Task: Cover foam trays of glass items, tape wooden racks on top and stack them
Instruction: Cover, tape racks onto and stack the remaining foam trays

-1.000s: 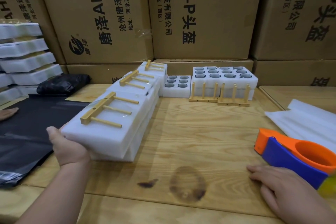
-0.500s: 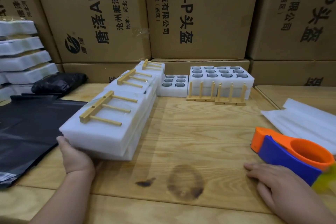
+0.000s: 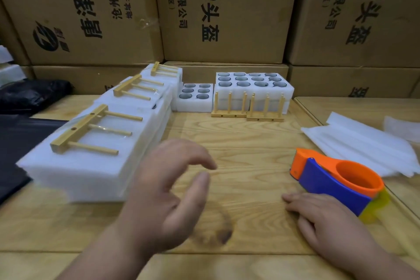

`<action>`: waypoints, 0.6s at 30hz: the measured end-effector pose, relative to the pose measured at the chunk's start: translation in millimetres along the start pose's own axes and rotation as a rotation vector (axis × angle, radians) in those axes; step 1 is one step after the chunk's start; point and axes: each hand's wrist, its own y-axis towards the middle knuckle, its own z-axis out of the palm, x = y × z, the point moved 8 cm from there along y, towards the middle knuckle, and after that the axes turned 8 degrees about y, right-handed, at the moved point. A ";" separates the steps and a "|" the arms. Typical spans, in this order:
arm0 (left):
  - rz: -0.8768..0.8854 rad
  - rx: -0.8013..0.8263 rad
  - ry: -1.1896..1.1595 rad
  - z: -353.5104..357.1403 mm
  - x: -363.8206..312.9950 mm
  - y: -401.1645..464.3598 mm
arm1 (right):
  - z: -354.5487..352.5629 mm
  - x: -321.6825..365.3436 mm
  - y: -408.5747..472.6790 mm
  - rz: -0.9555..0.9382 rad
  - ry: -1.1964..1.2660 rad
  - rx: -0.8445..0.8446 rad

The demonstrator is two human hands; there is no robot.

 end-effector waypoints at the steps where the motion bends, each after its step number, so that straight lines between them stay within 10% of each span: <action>1: 0.040 0.108 0.101 25.5 -2.0 4.6 | -1.3 2.4 0.3 -0.008 -0.002 0.004; 6: -0.440 0.812 0.531 131.2 95.5 -11.9 | -5.9 8.6 6.1 0.056 -0.016 0.098; 12: -0.487 0.816 0.693 165.5 148.5 -8.4 | -6.2 31.5 75.3 0.155 -0.229 0.321; 18: -0.481 0.808 0.712 171.7 163.1 8.7 | -38.6 11.3 218.9 0.217 -0.079 0.084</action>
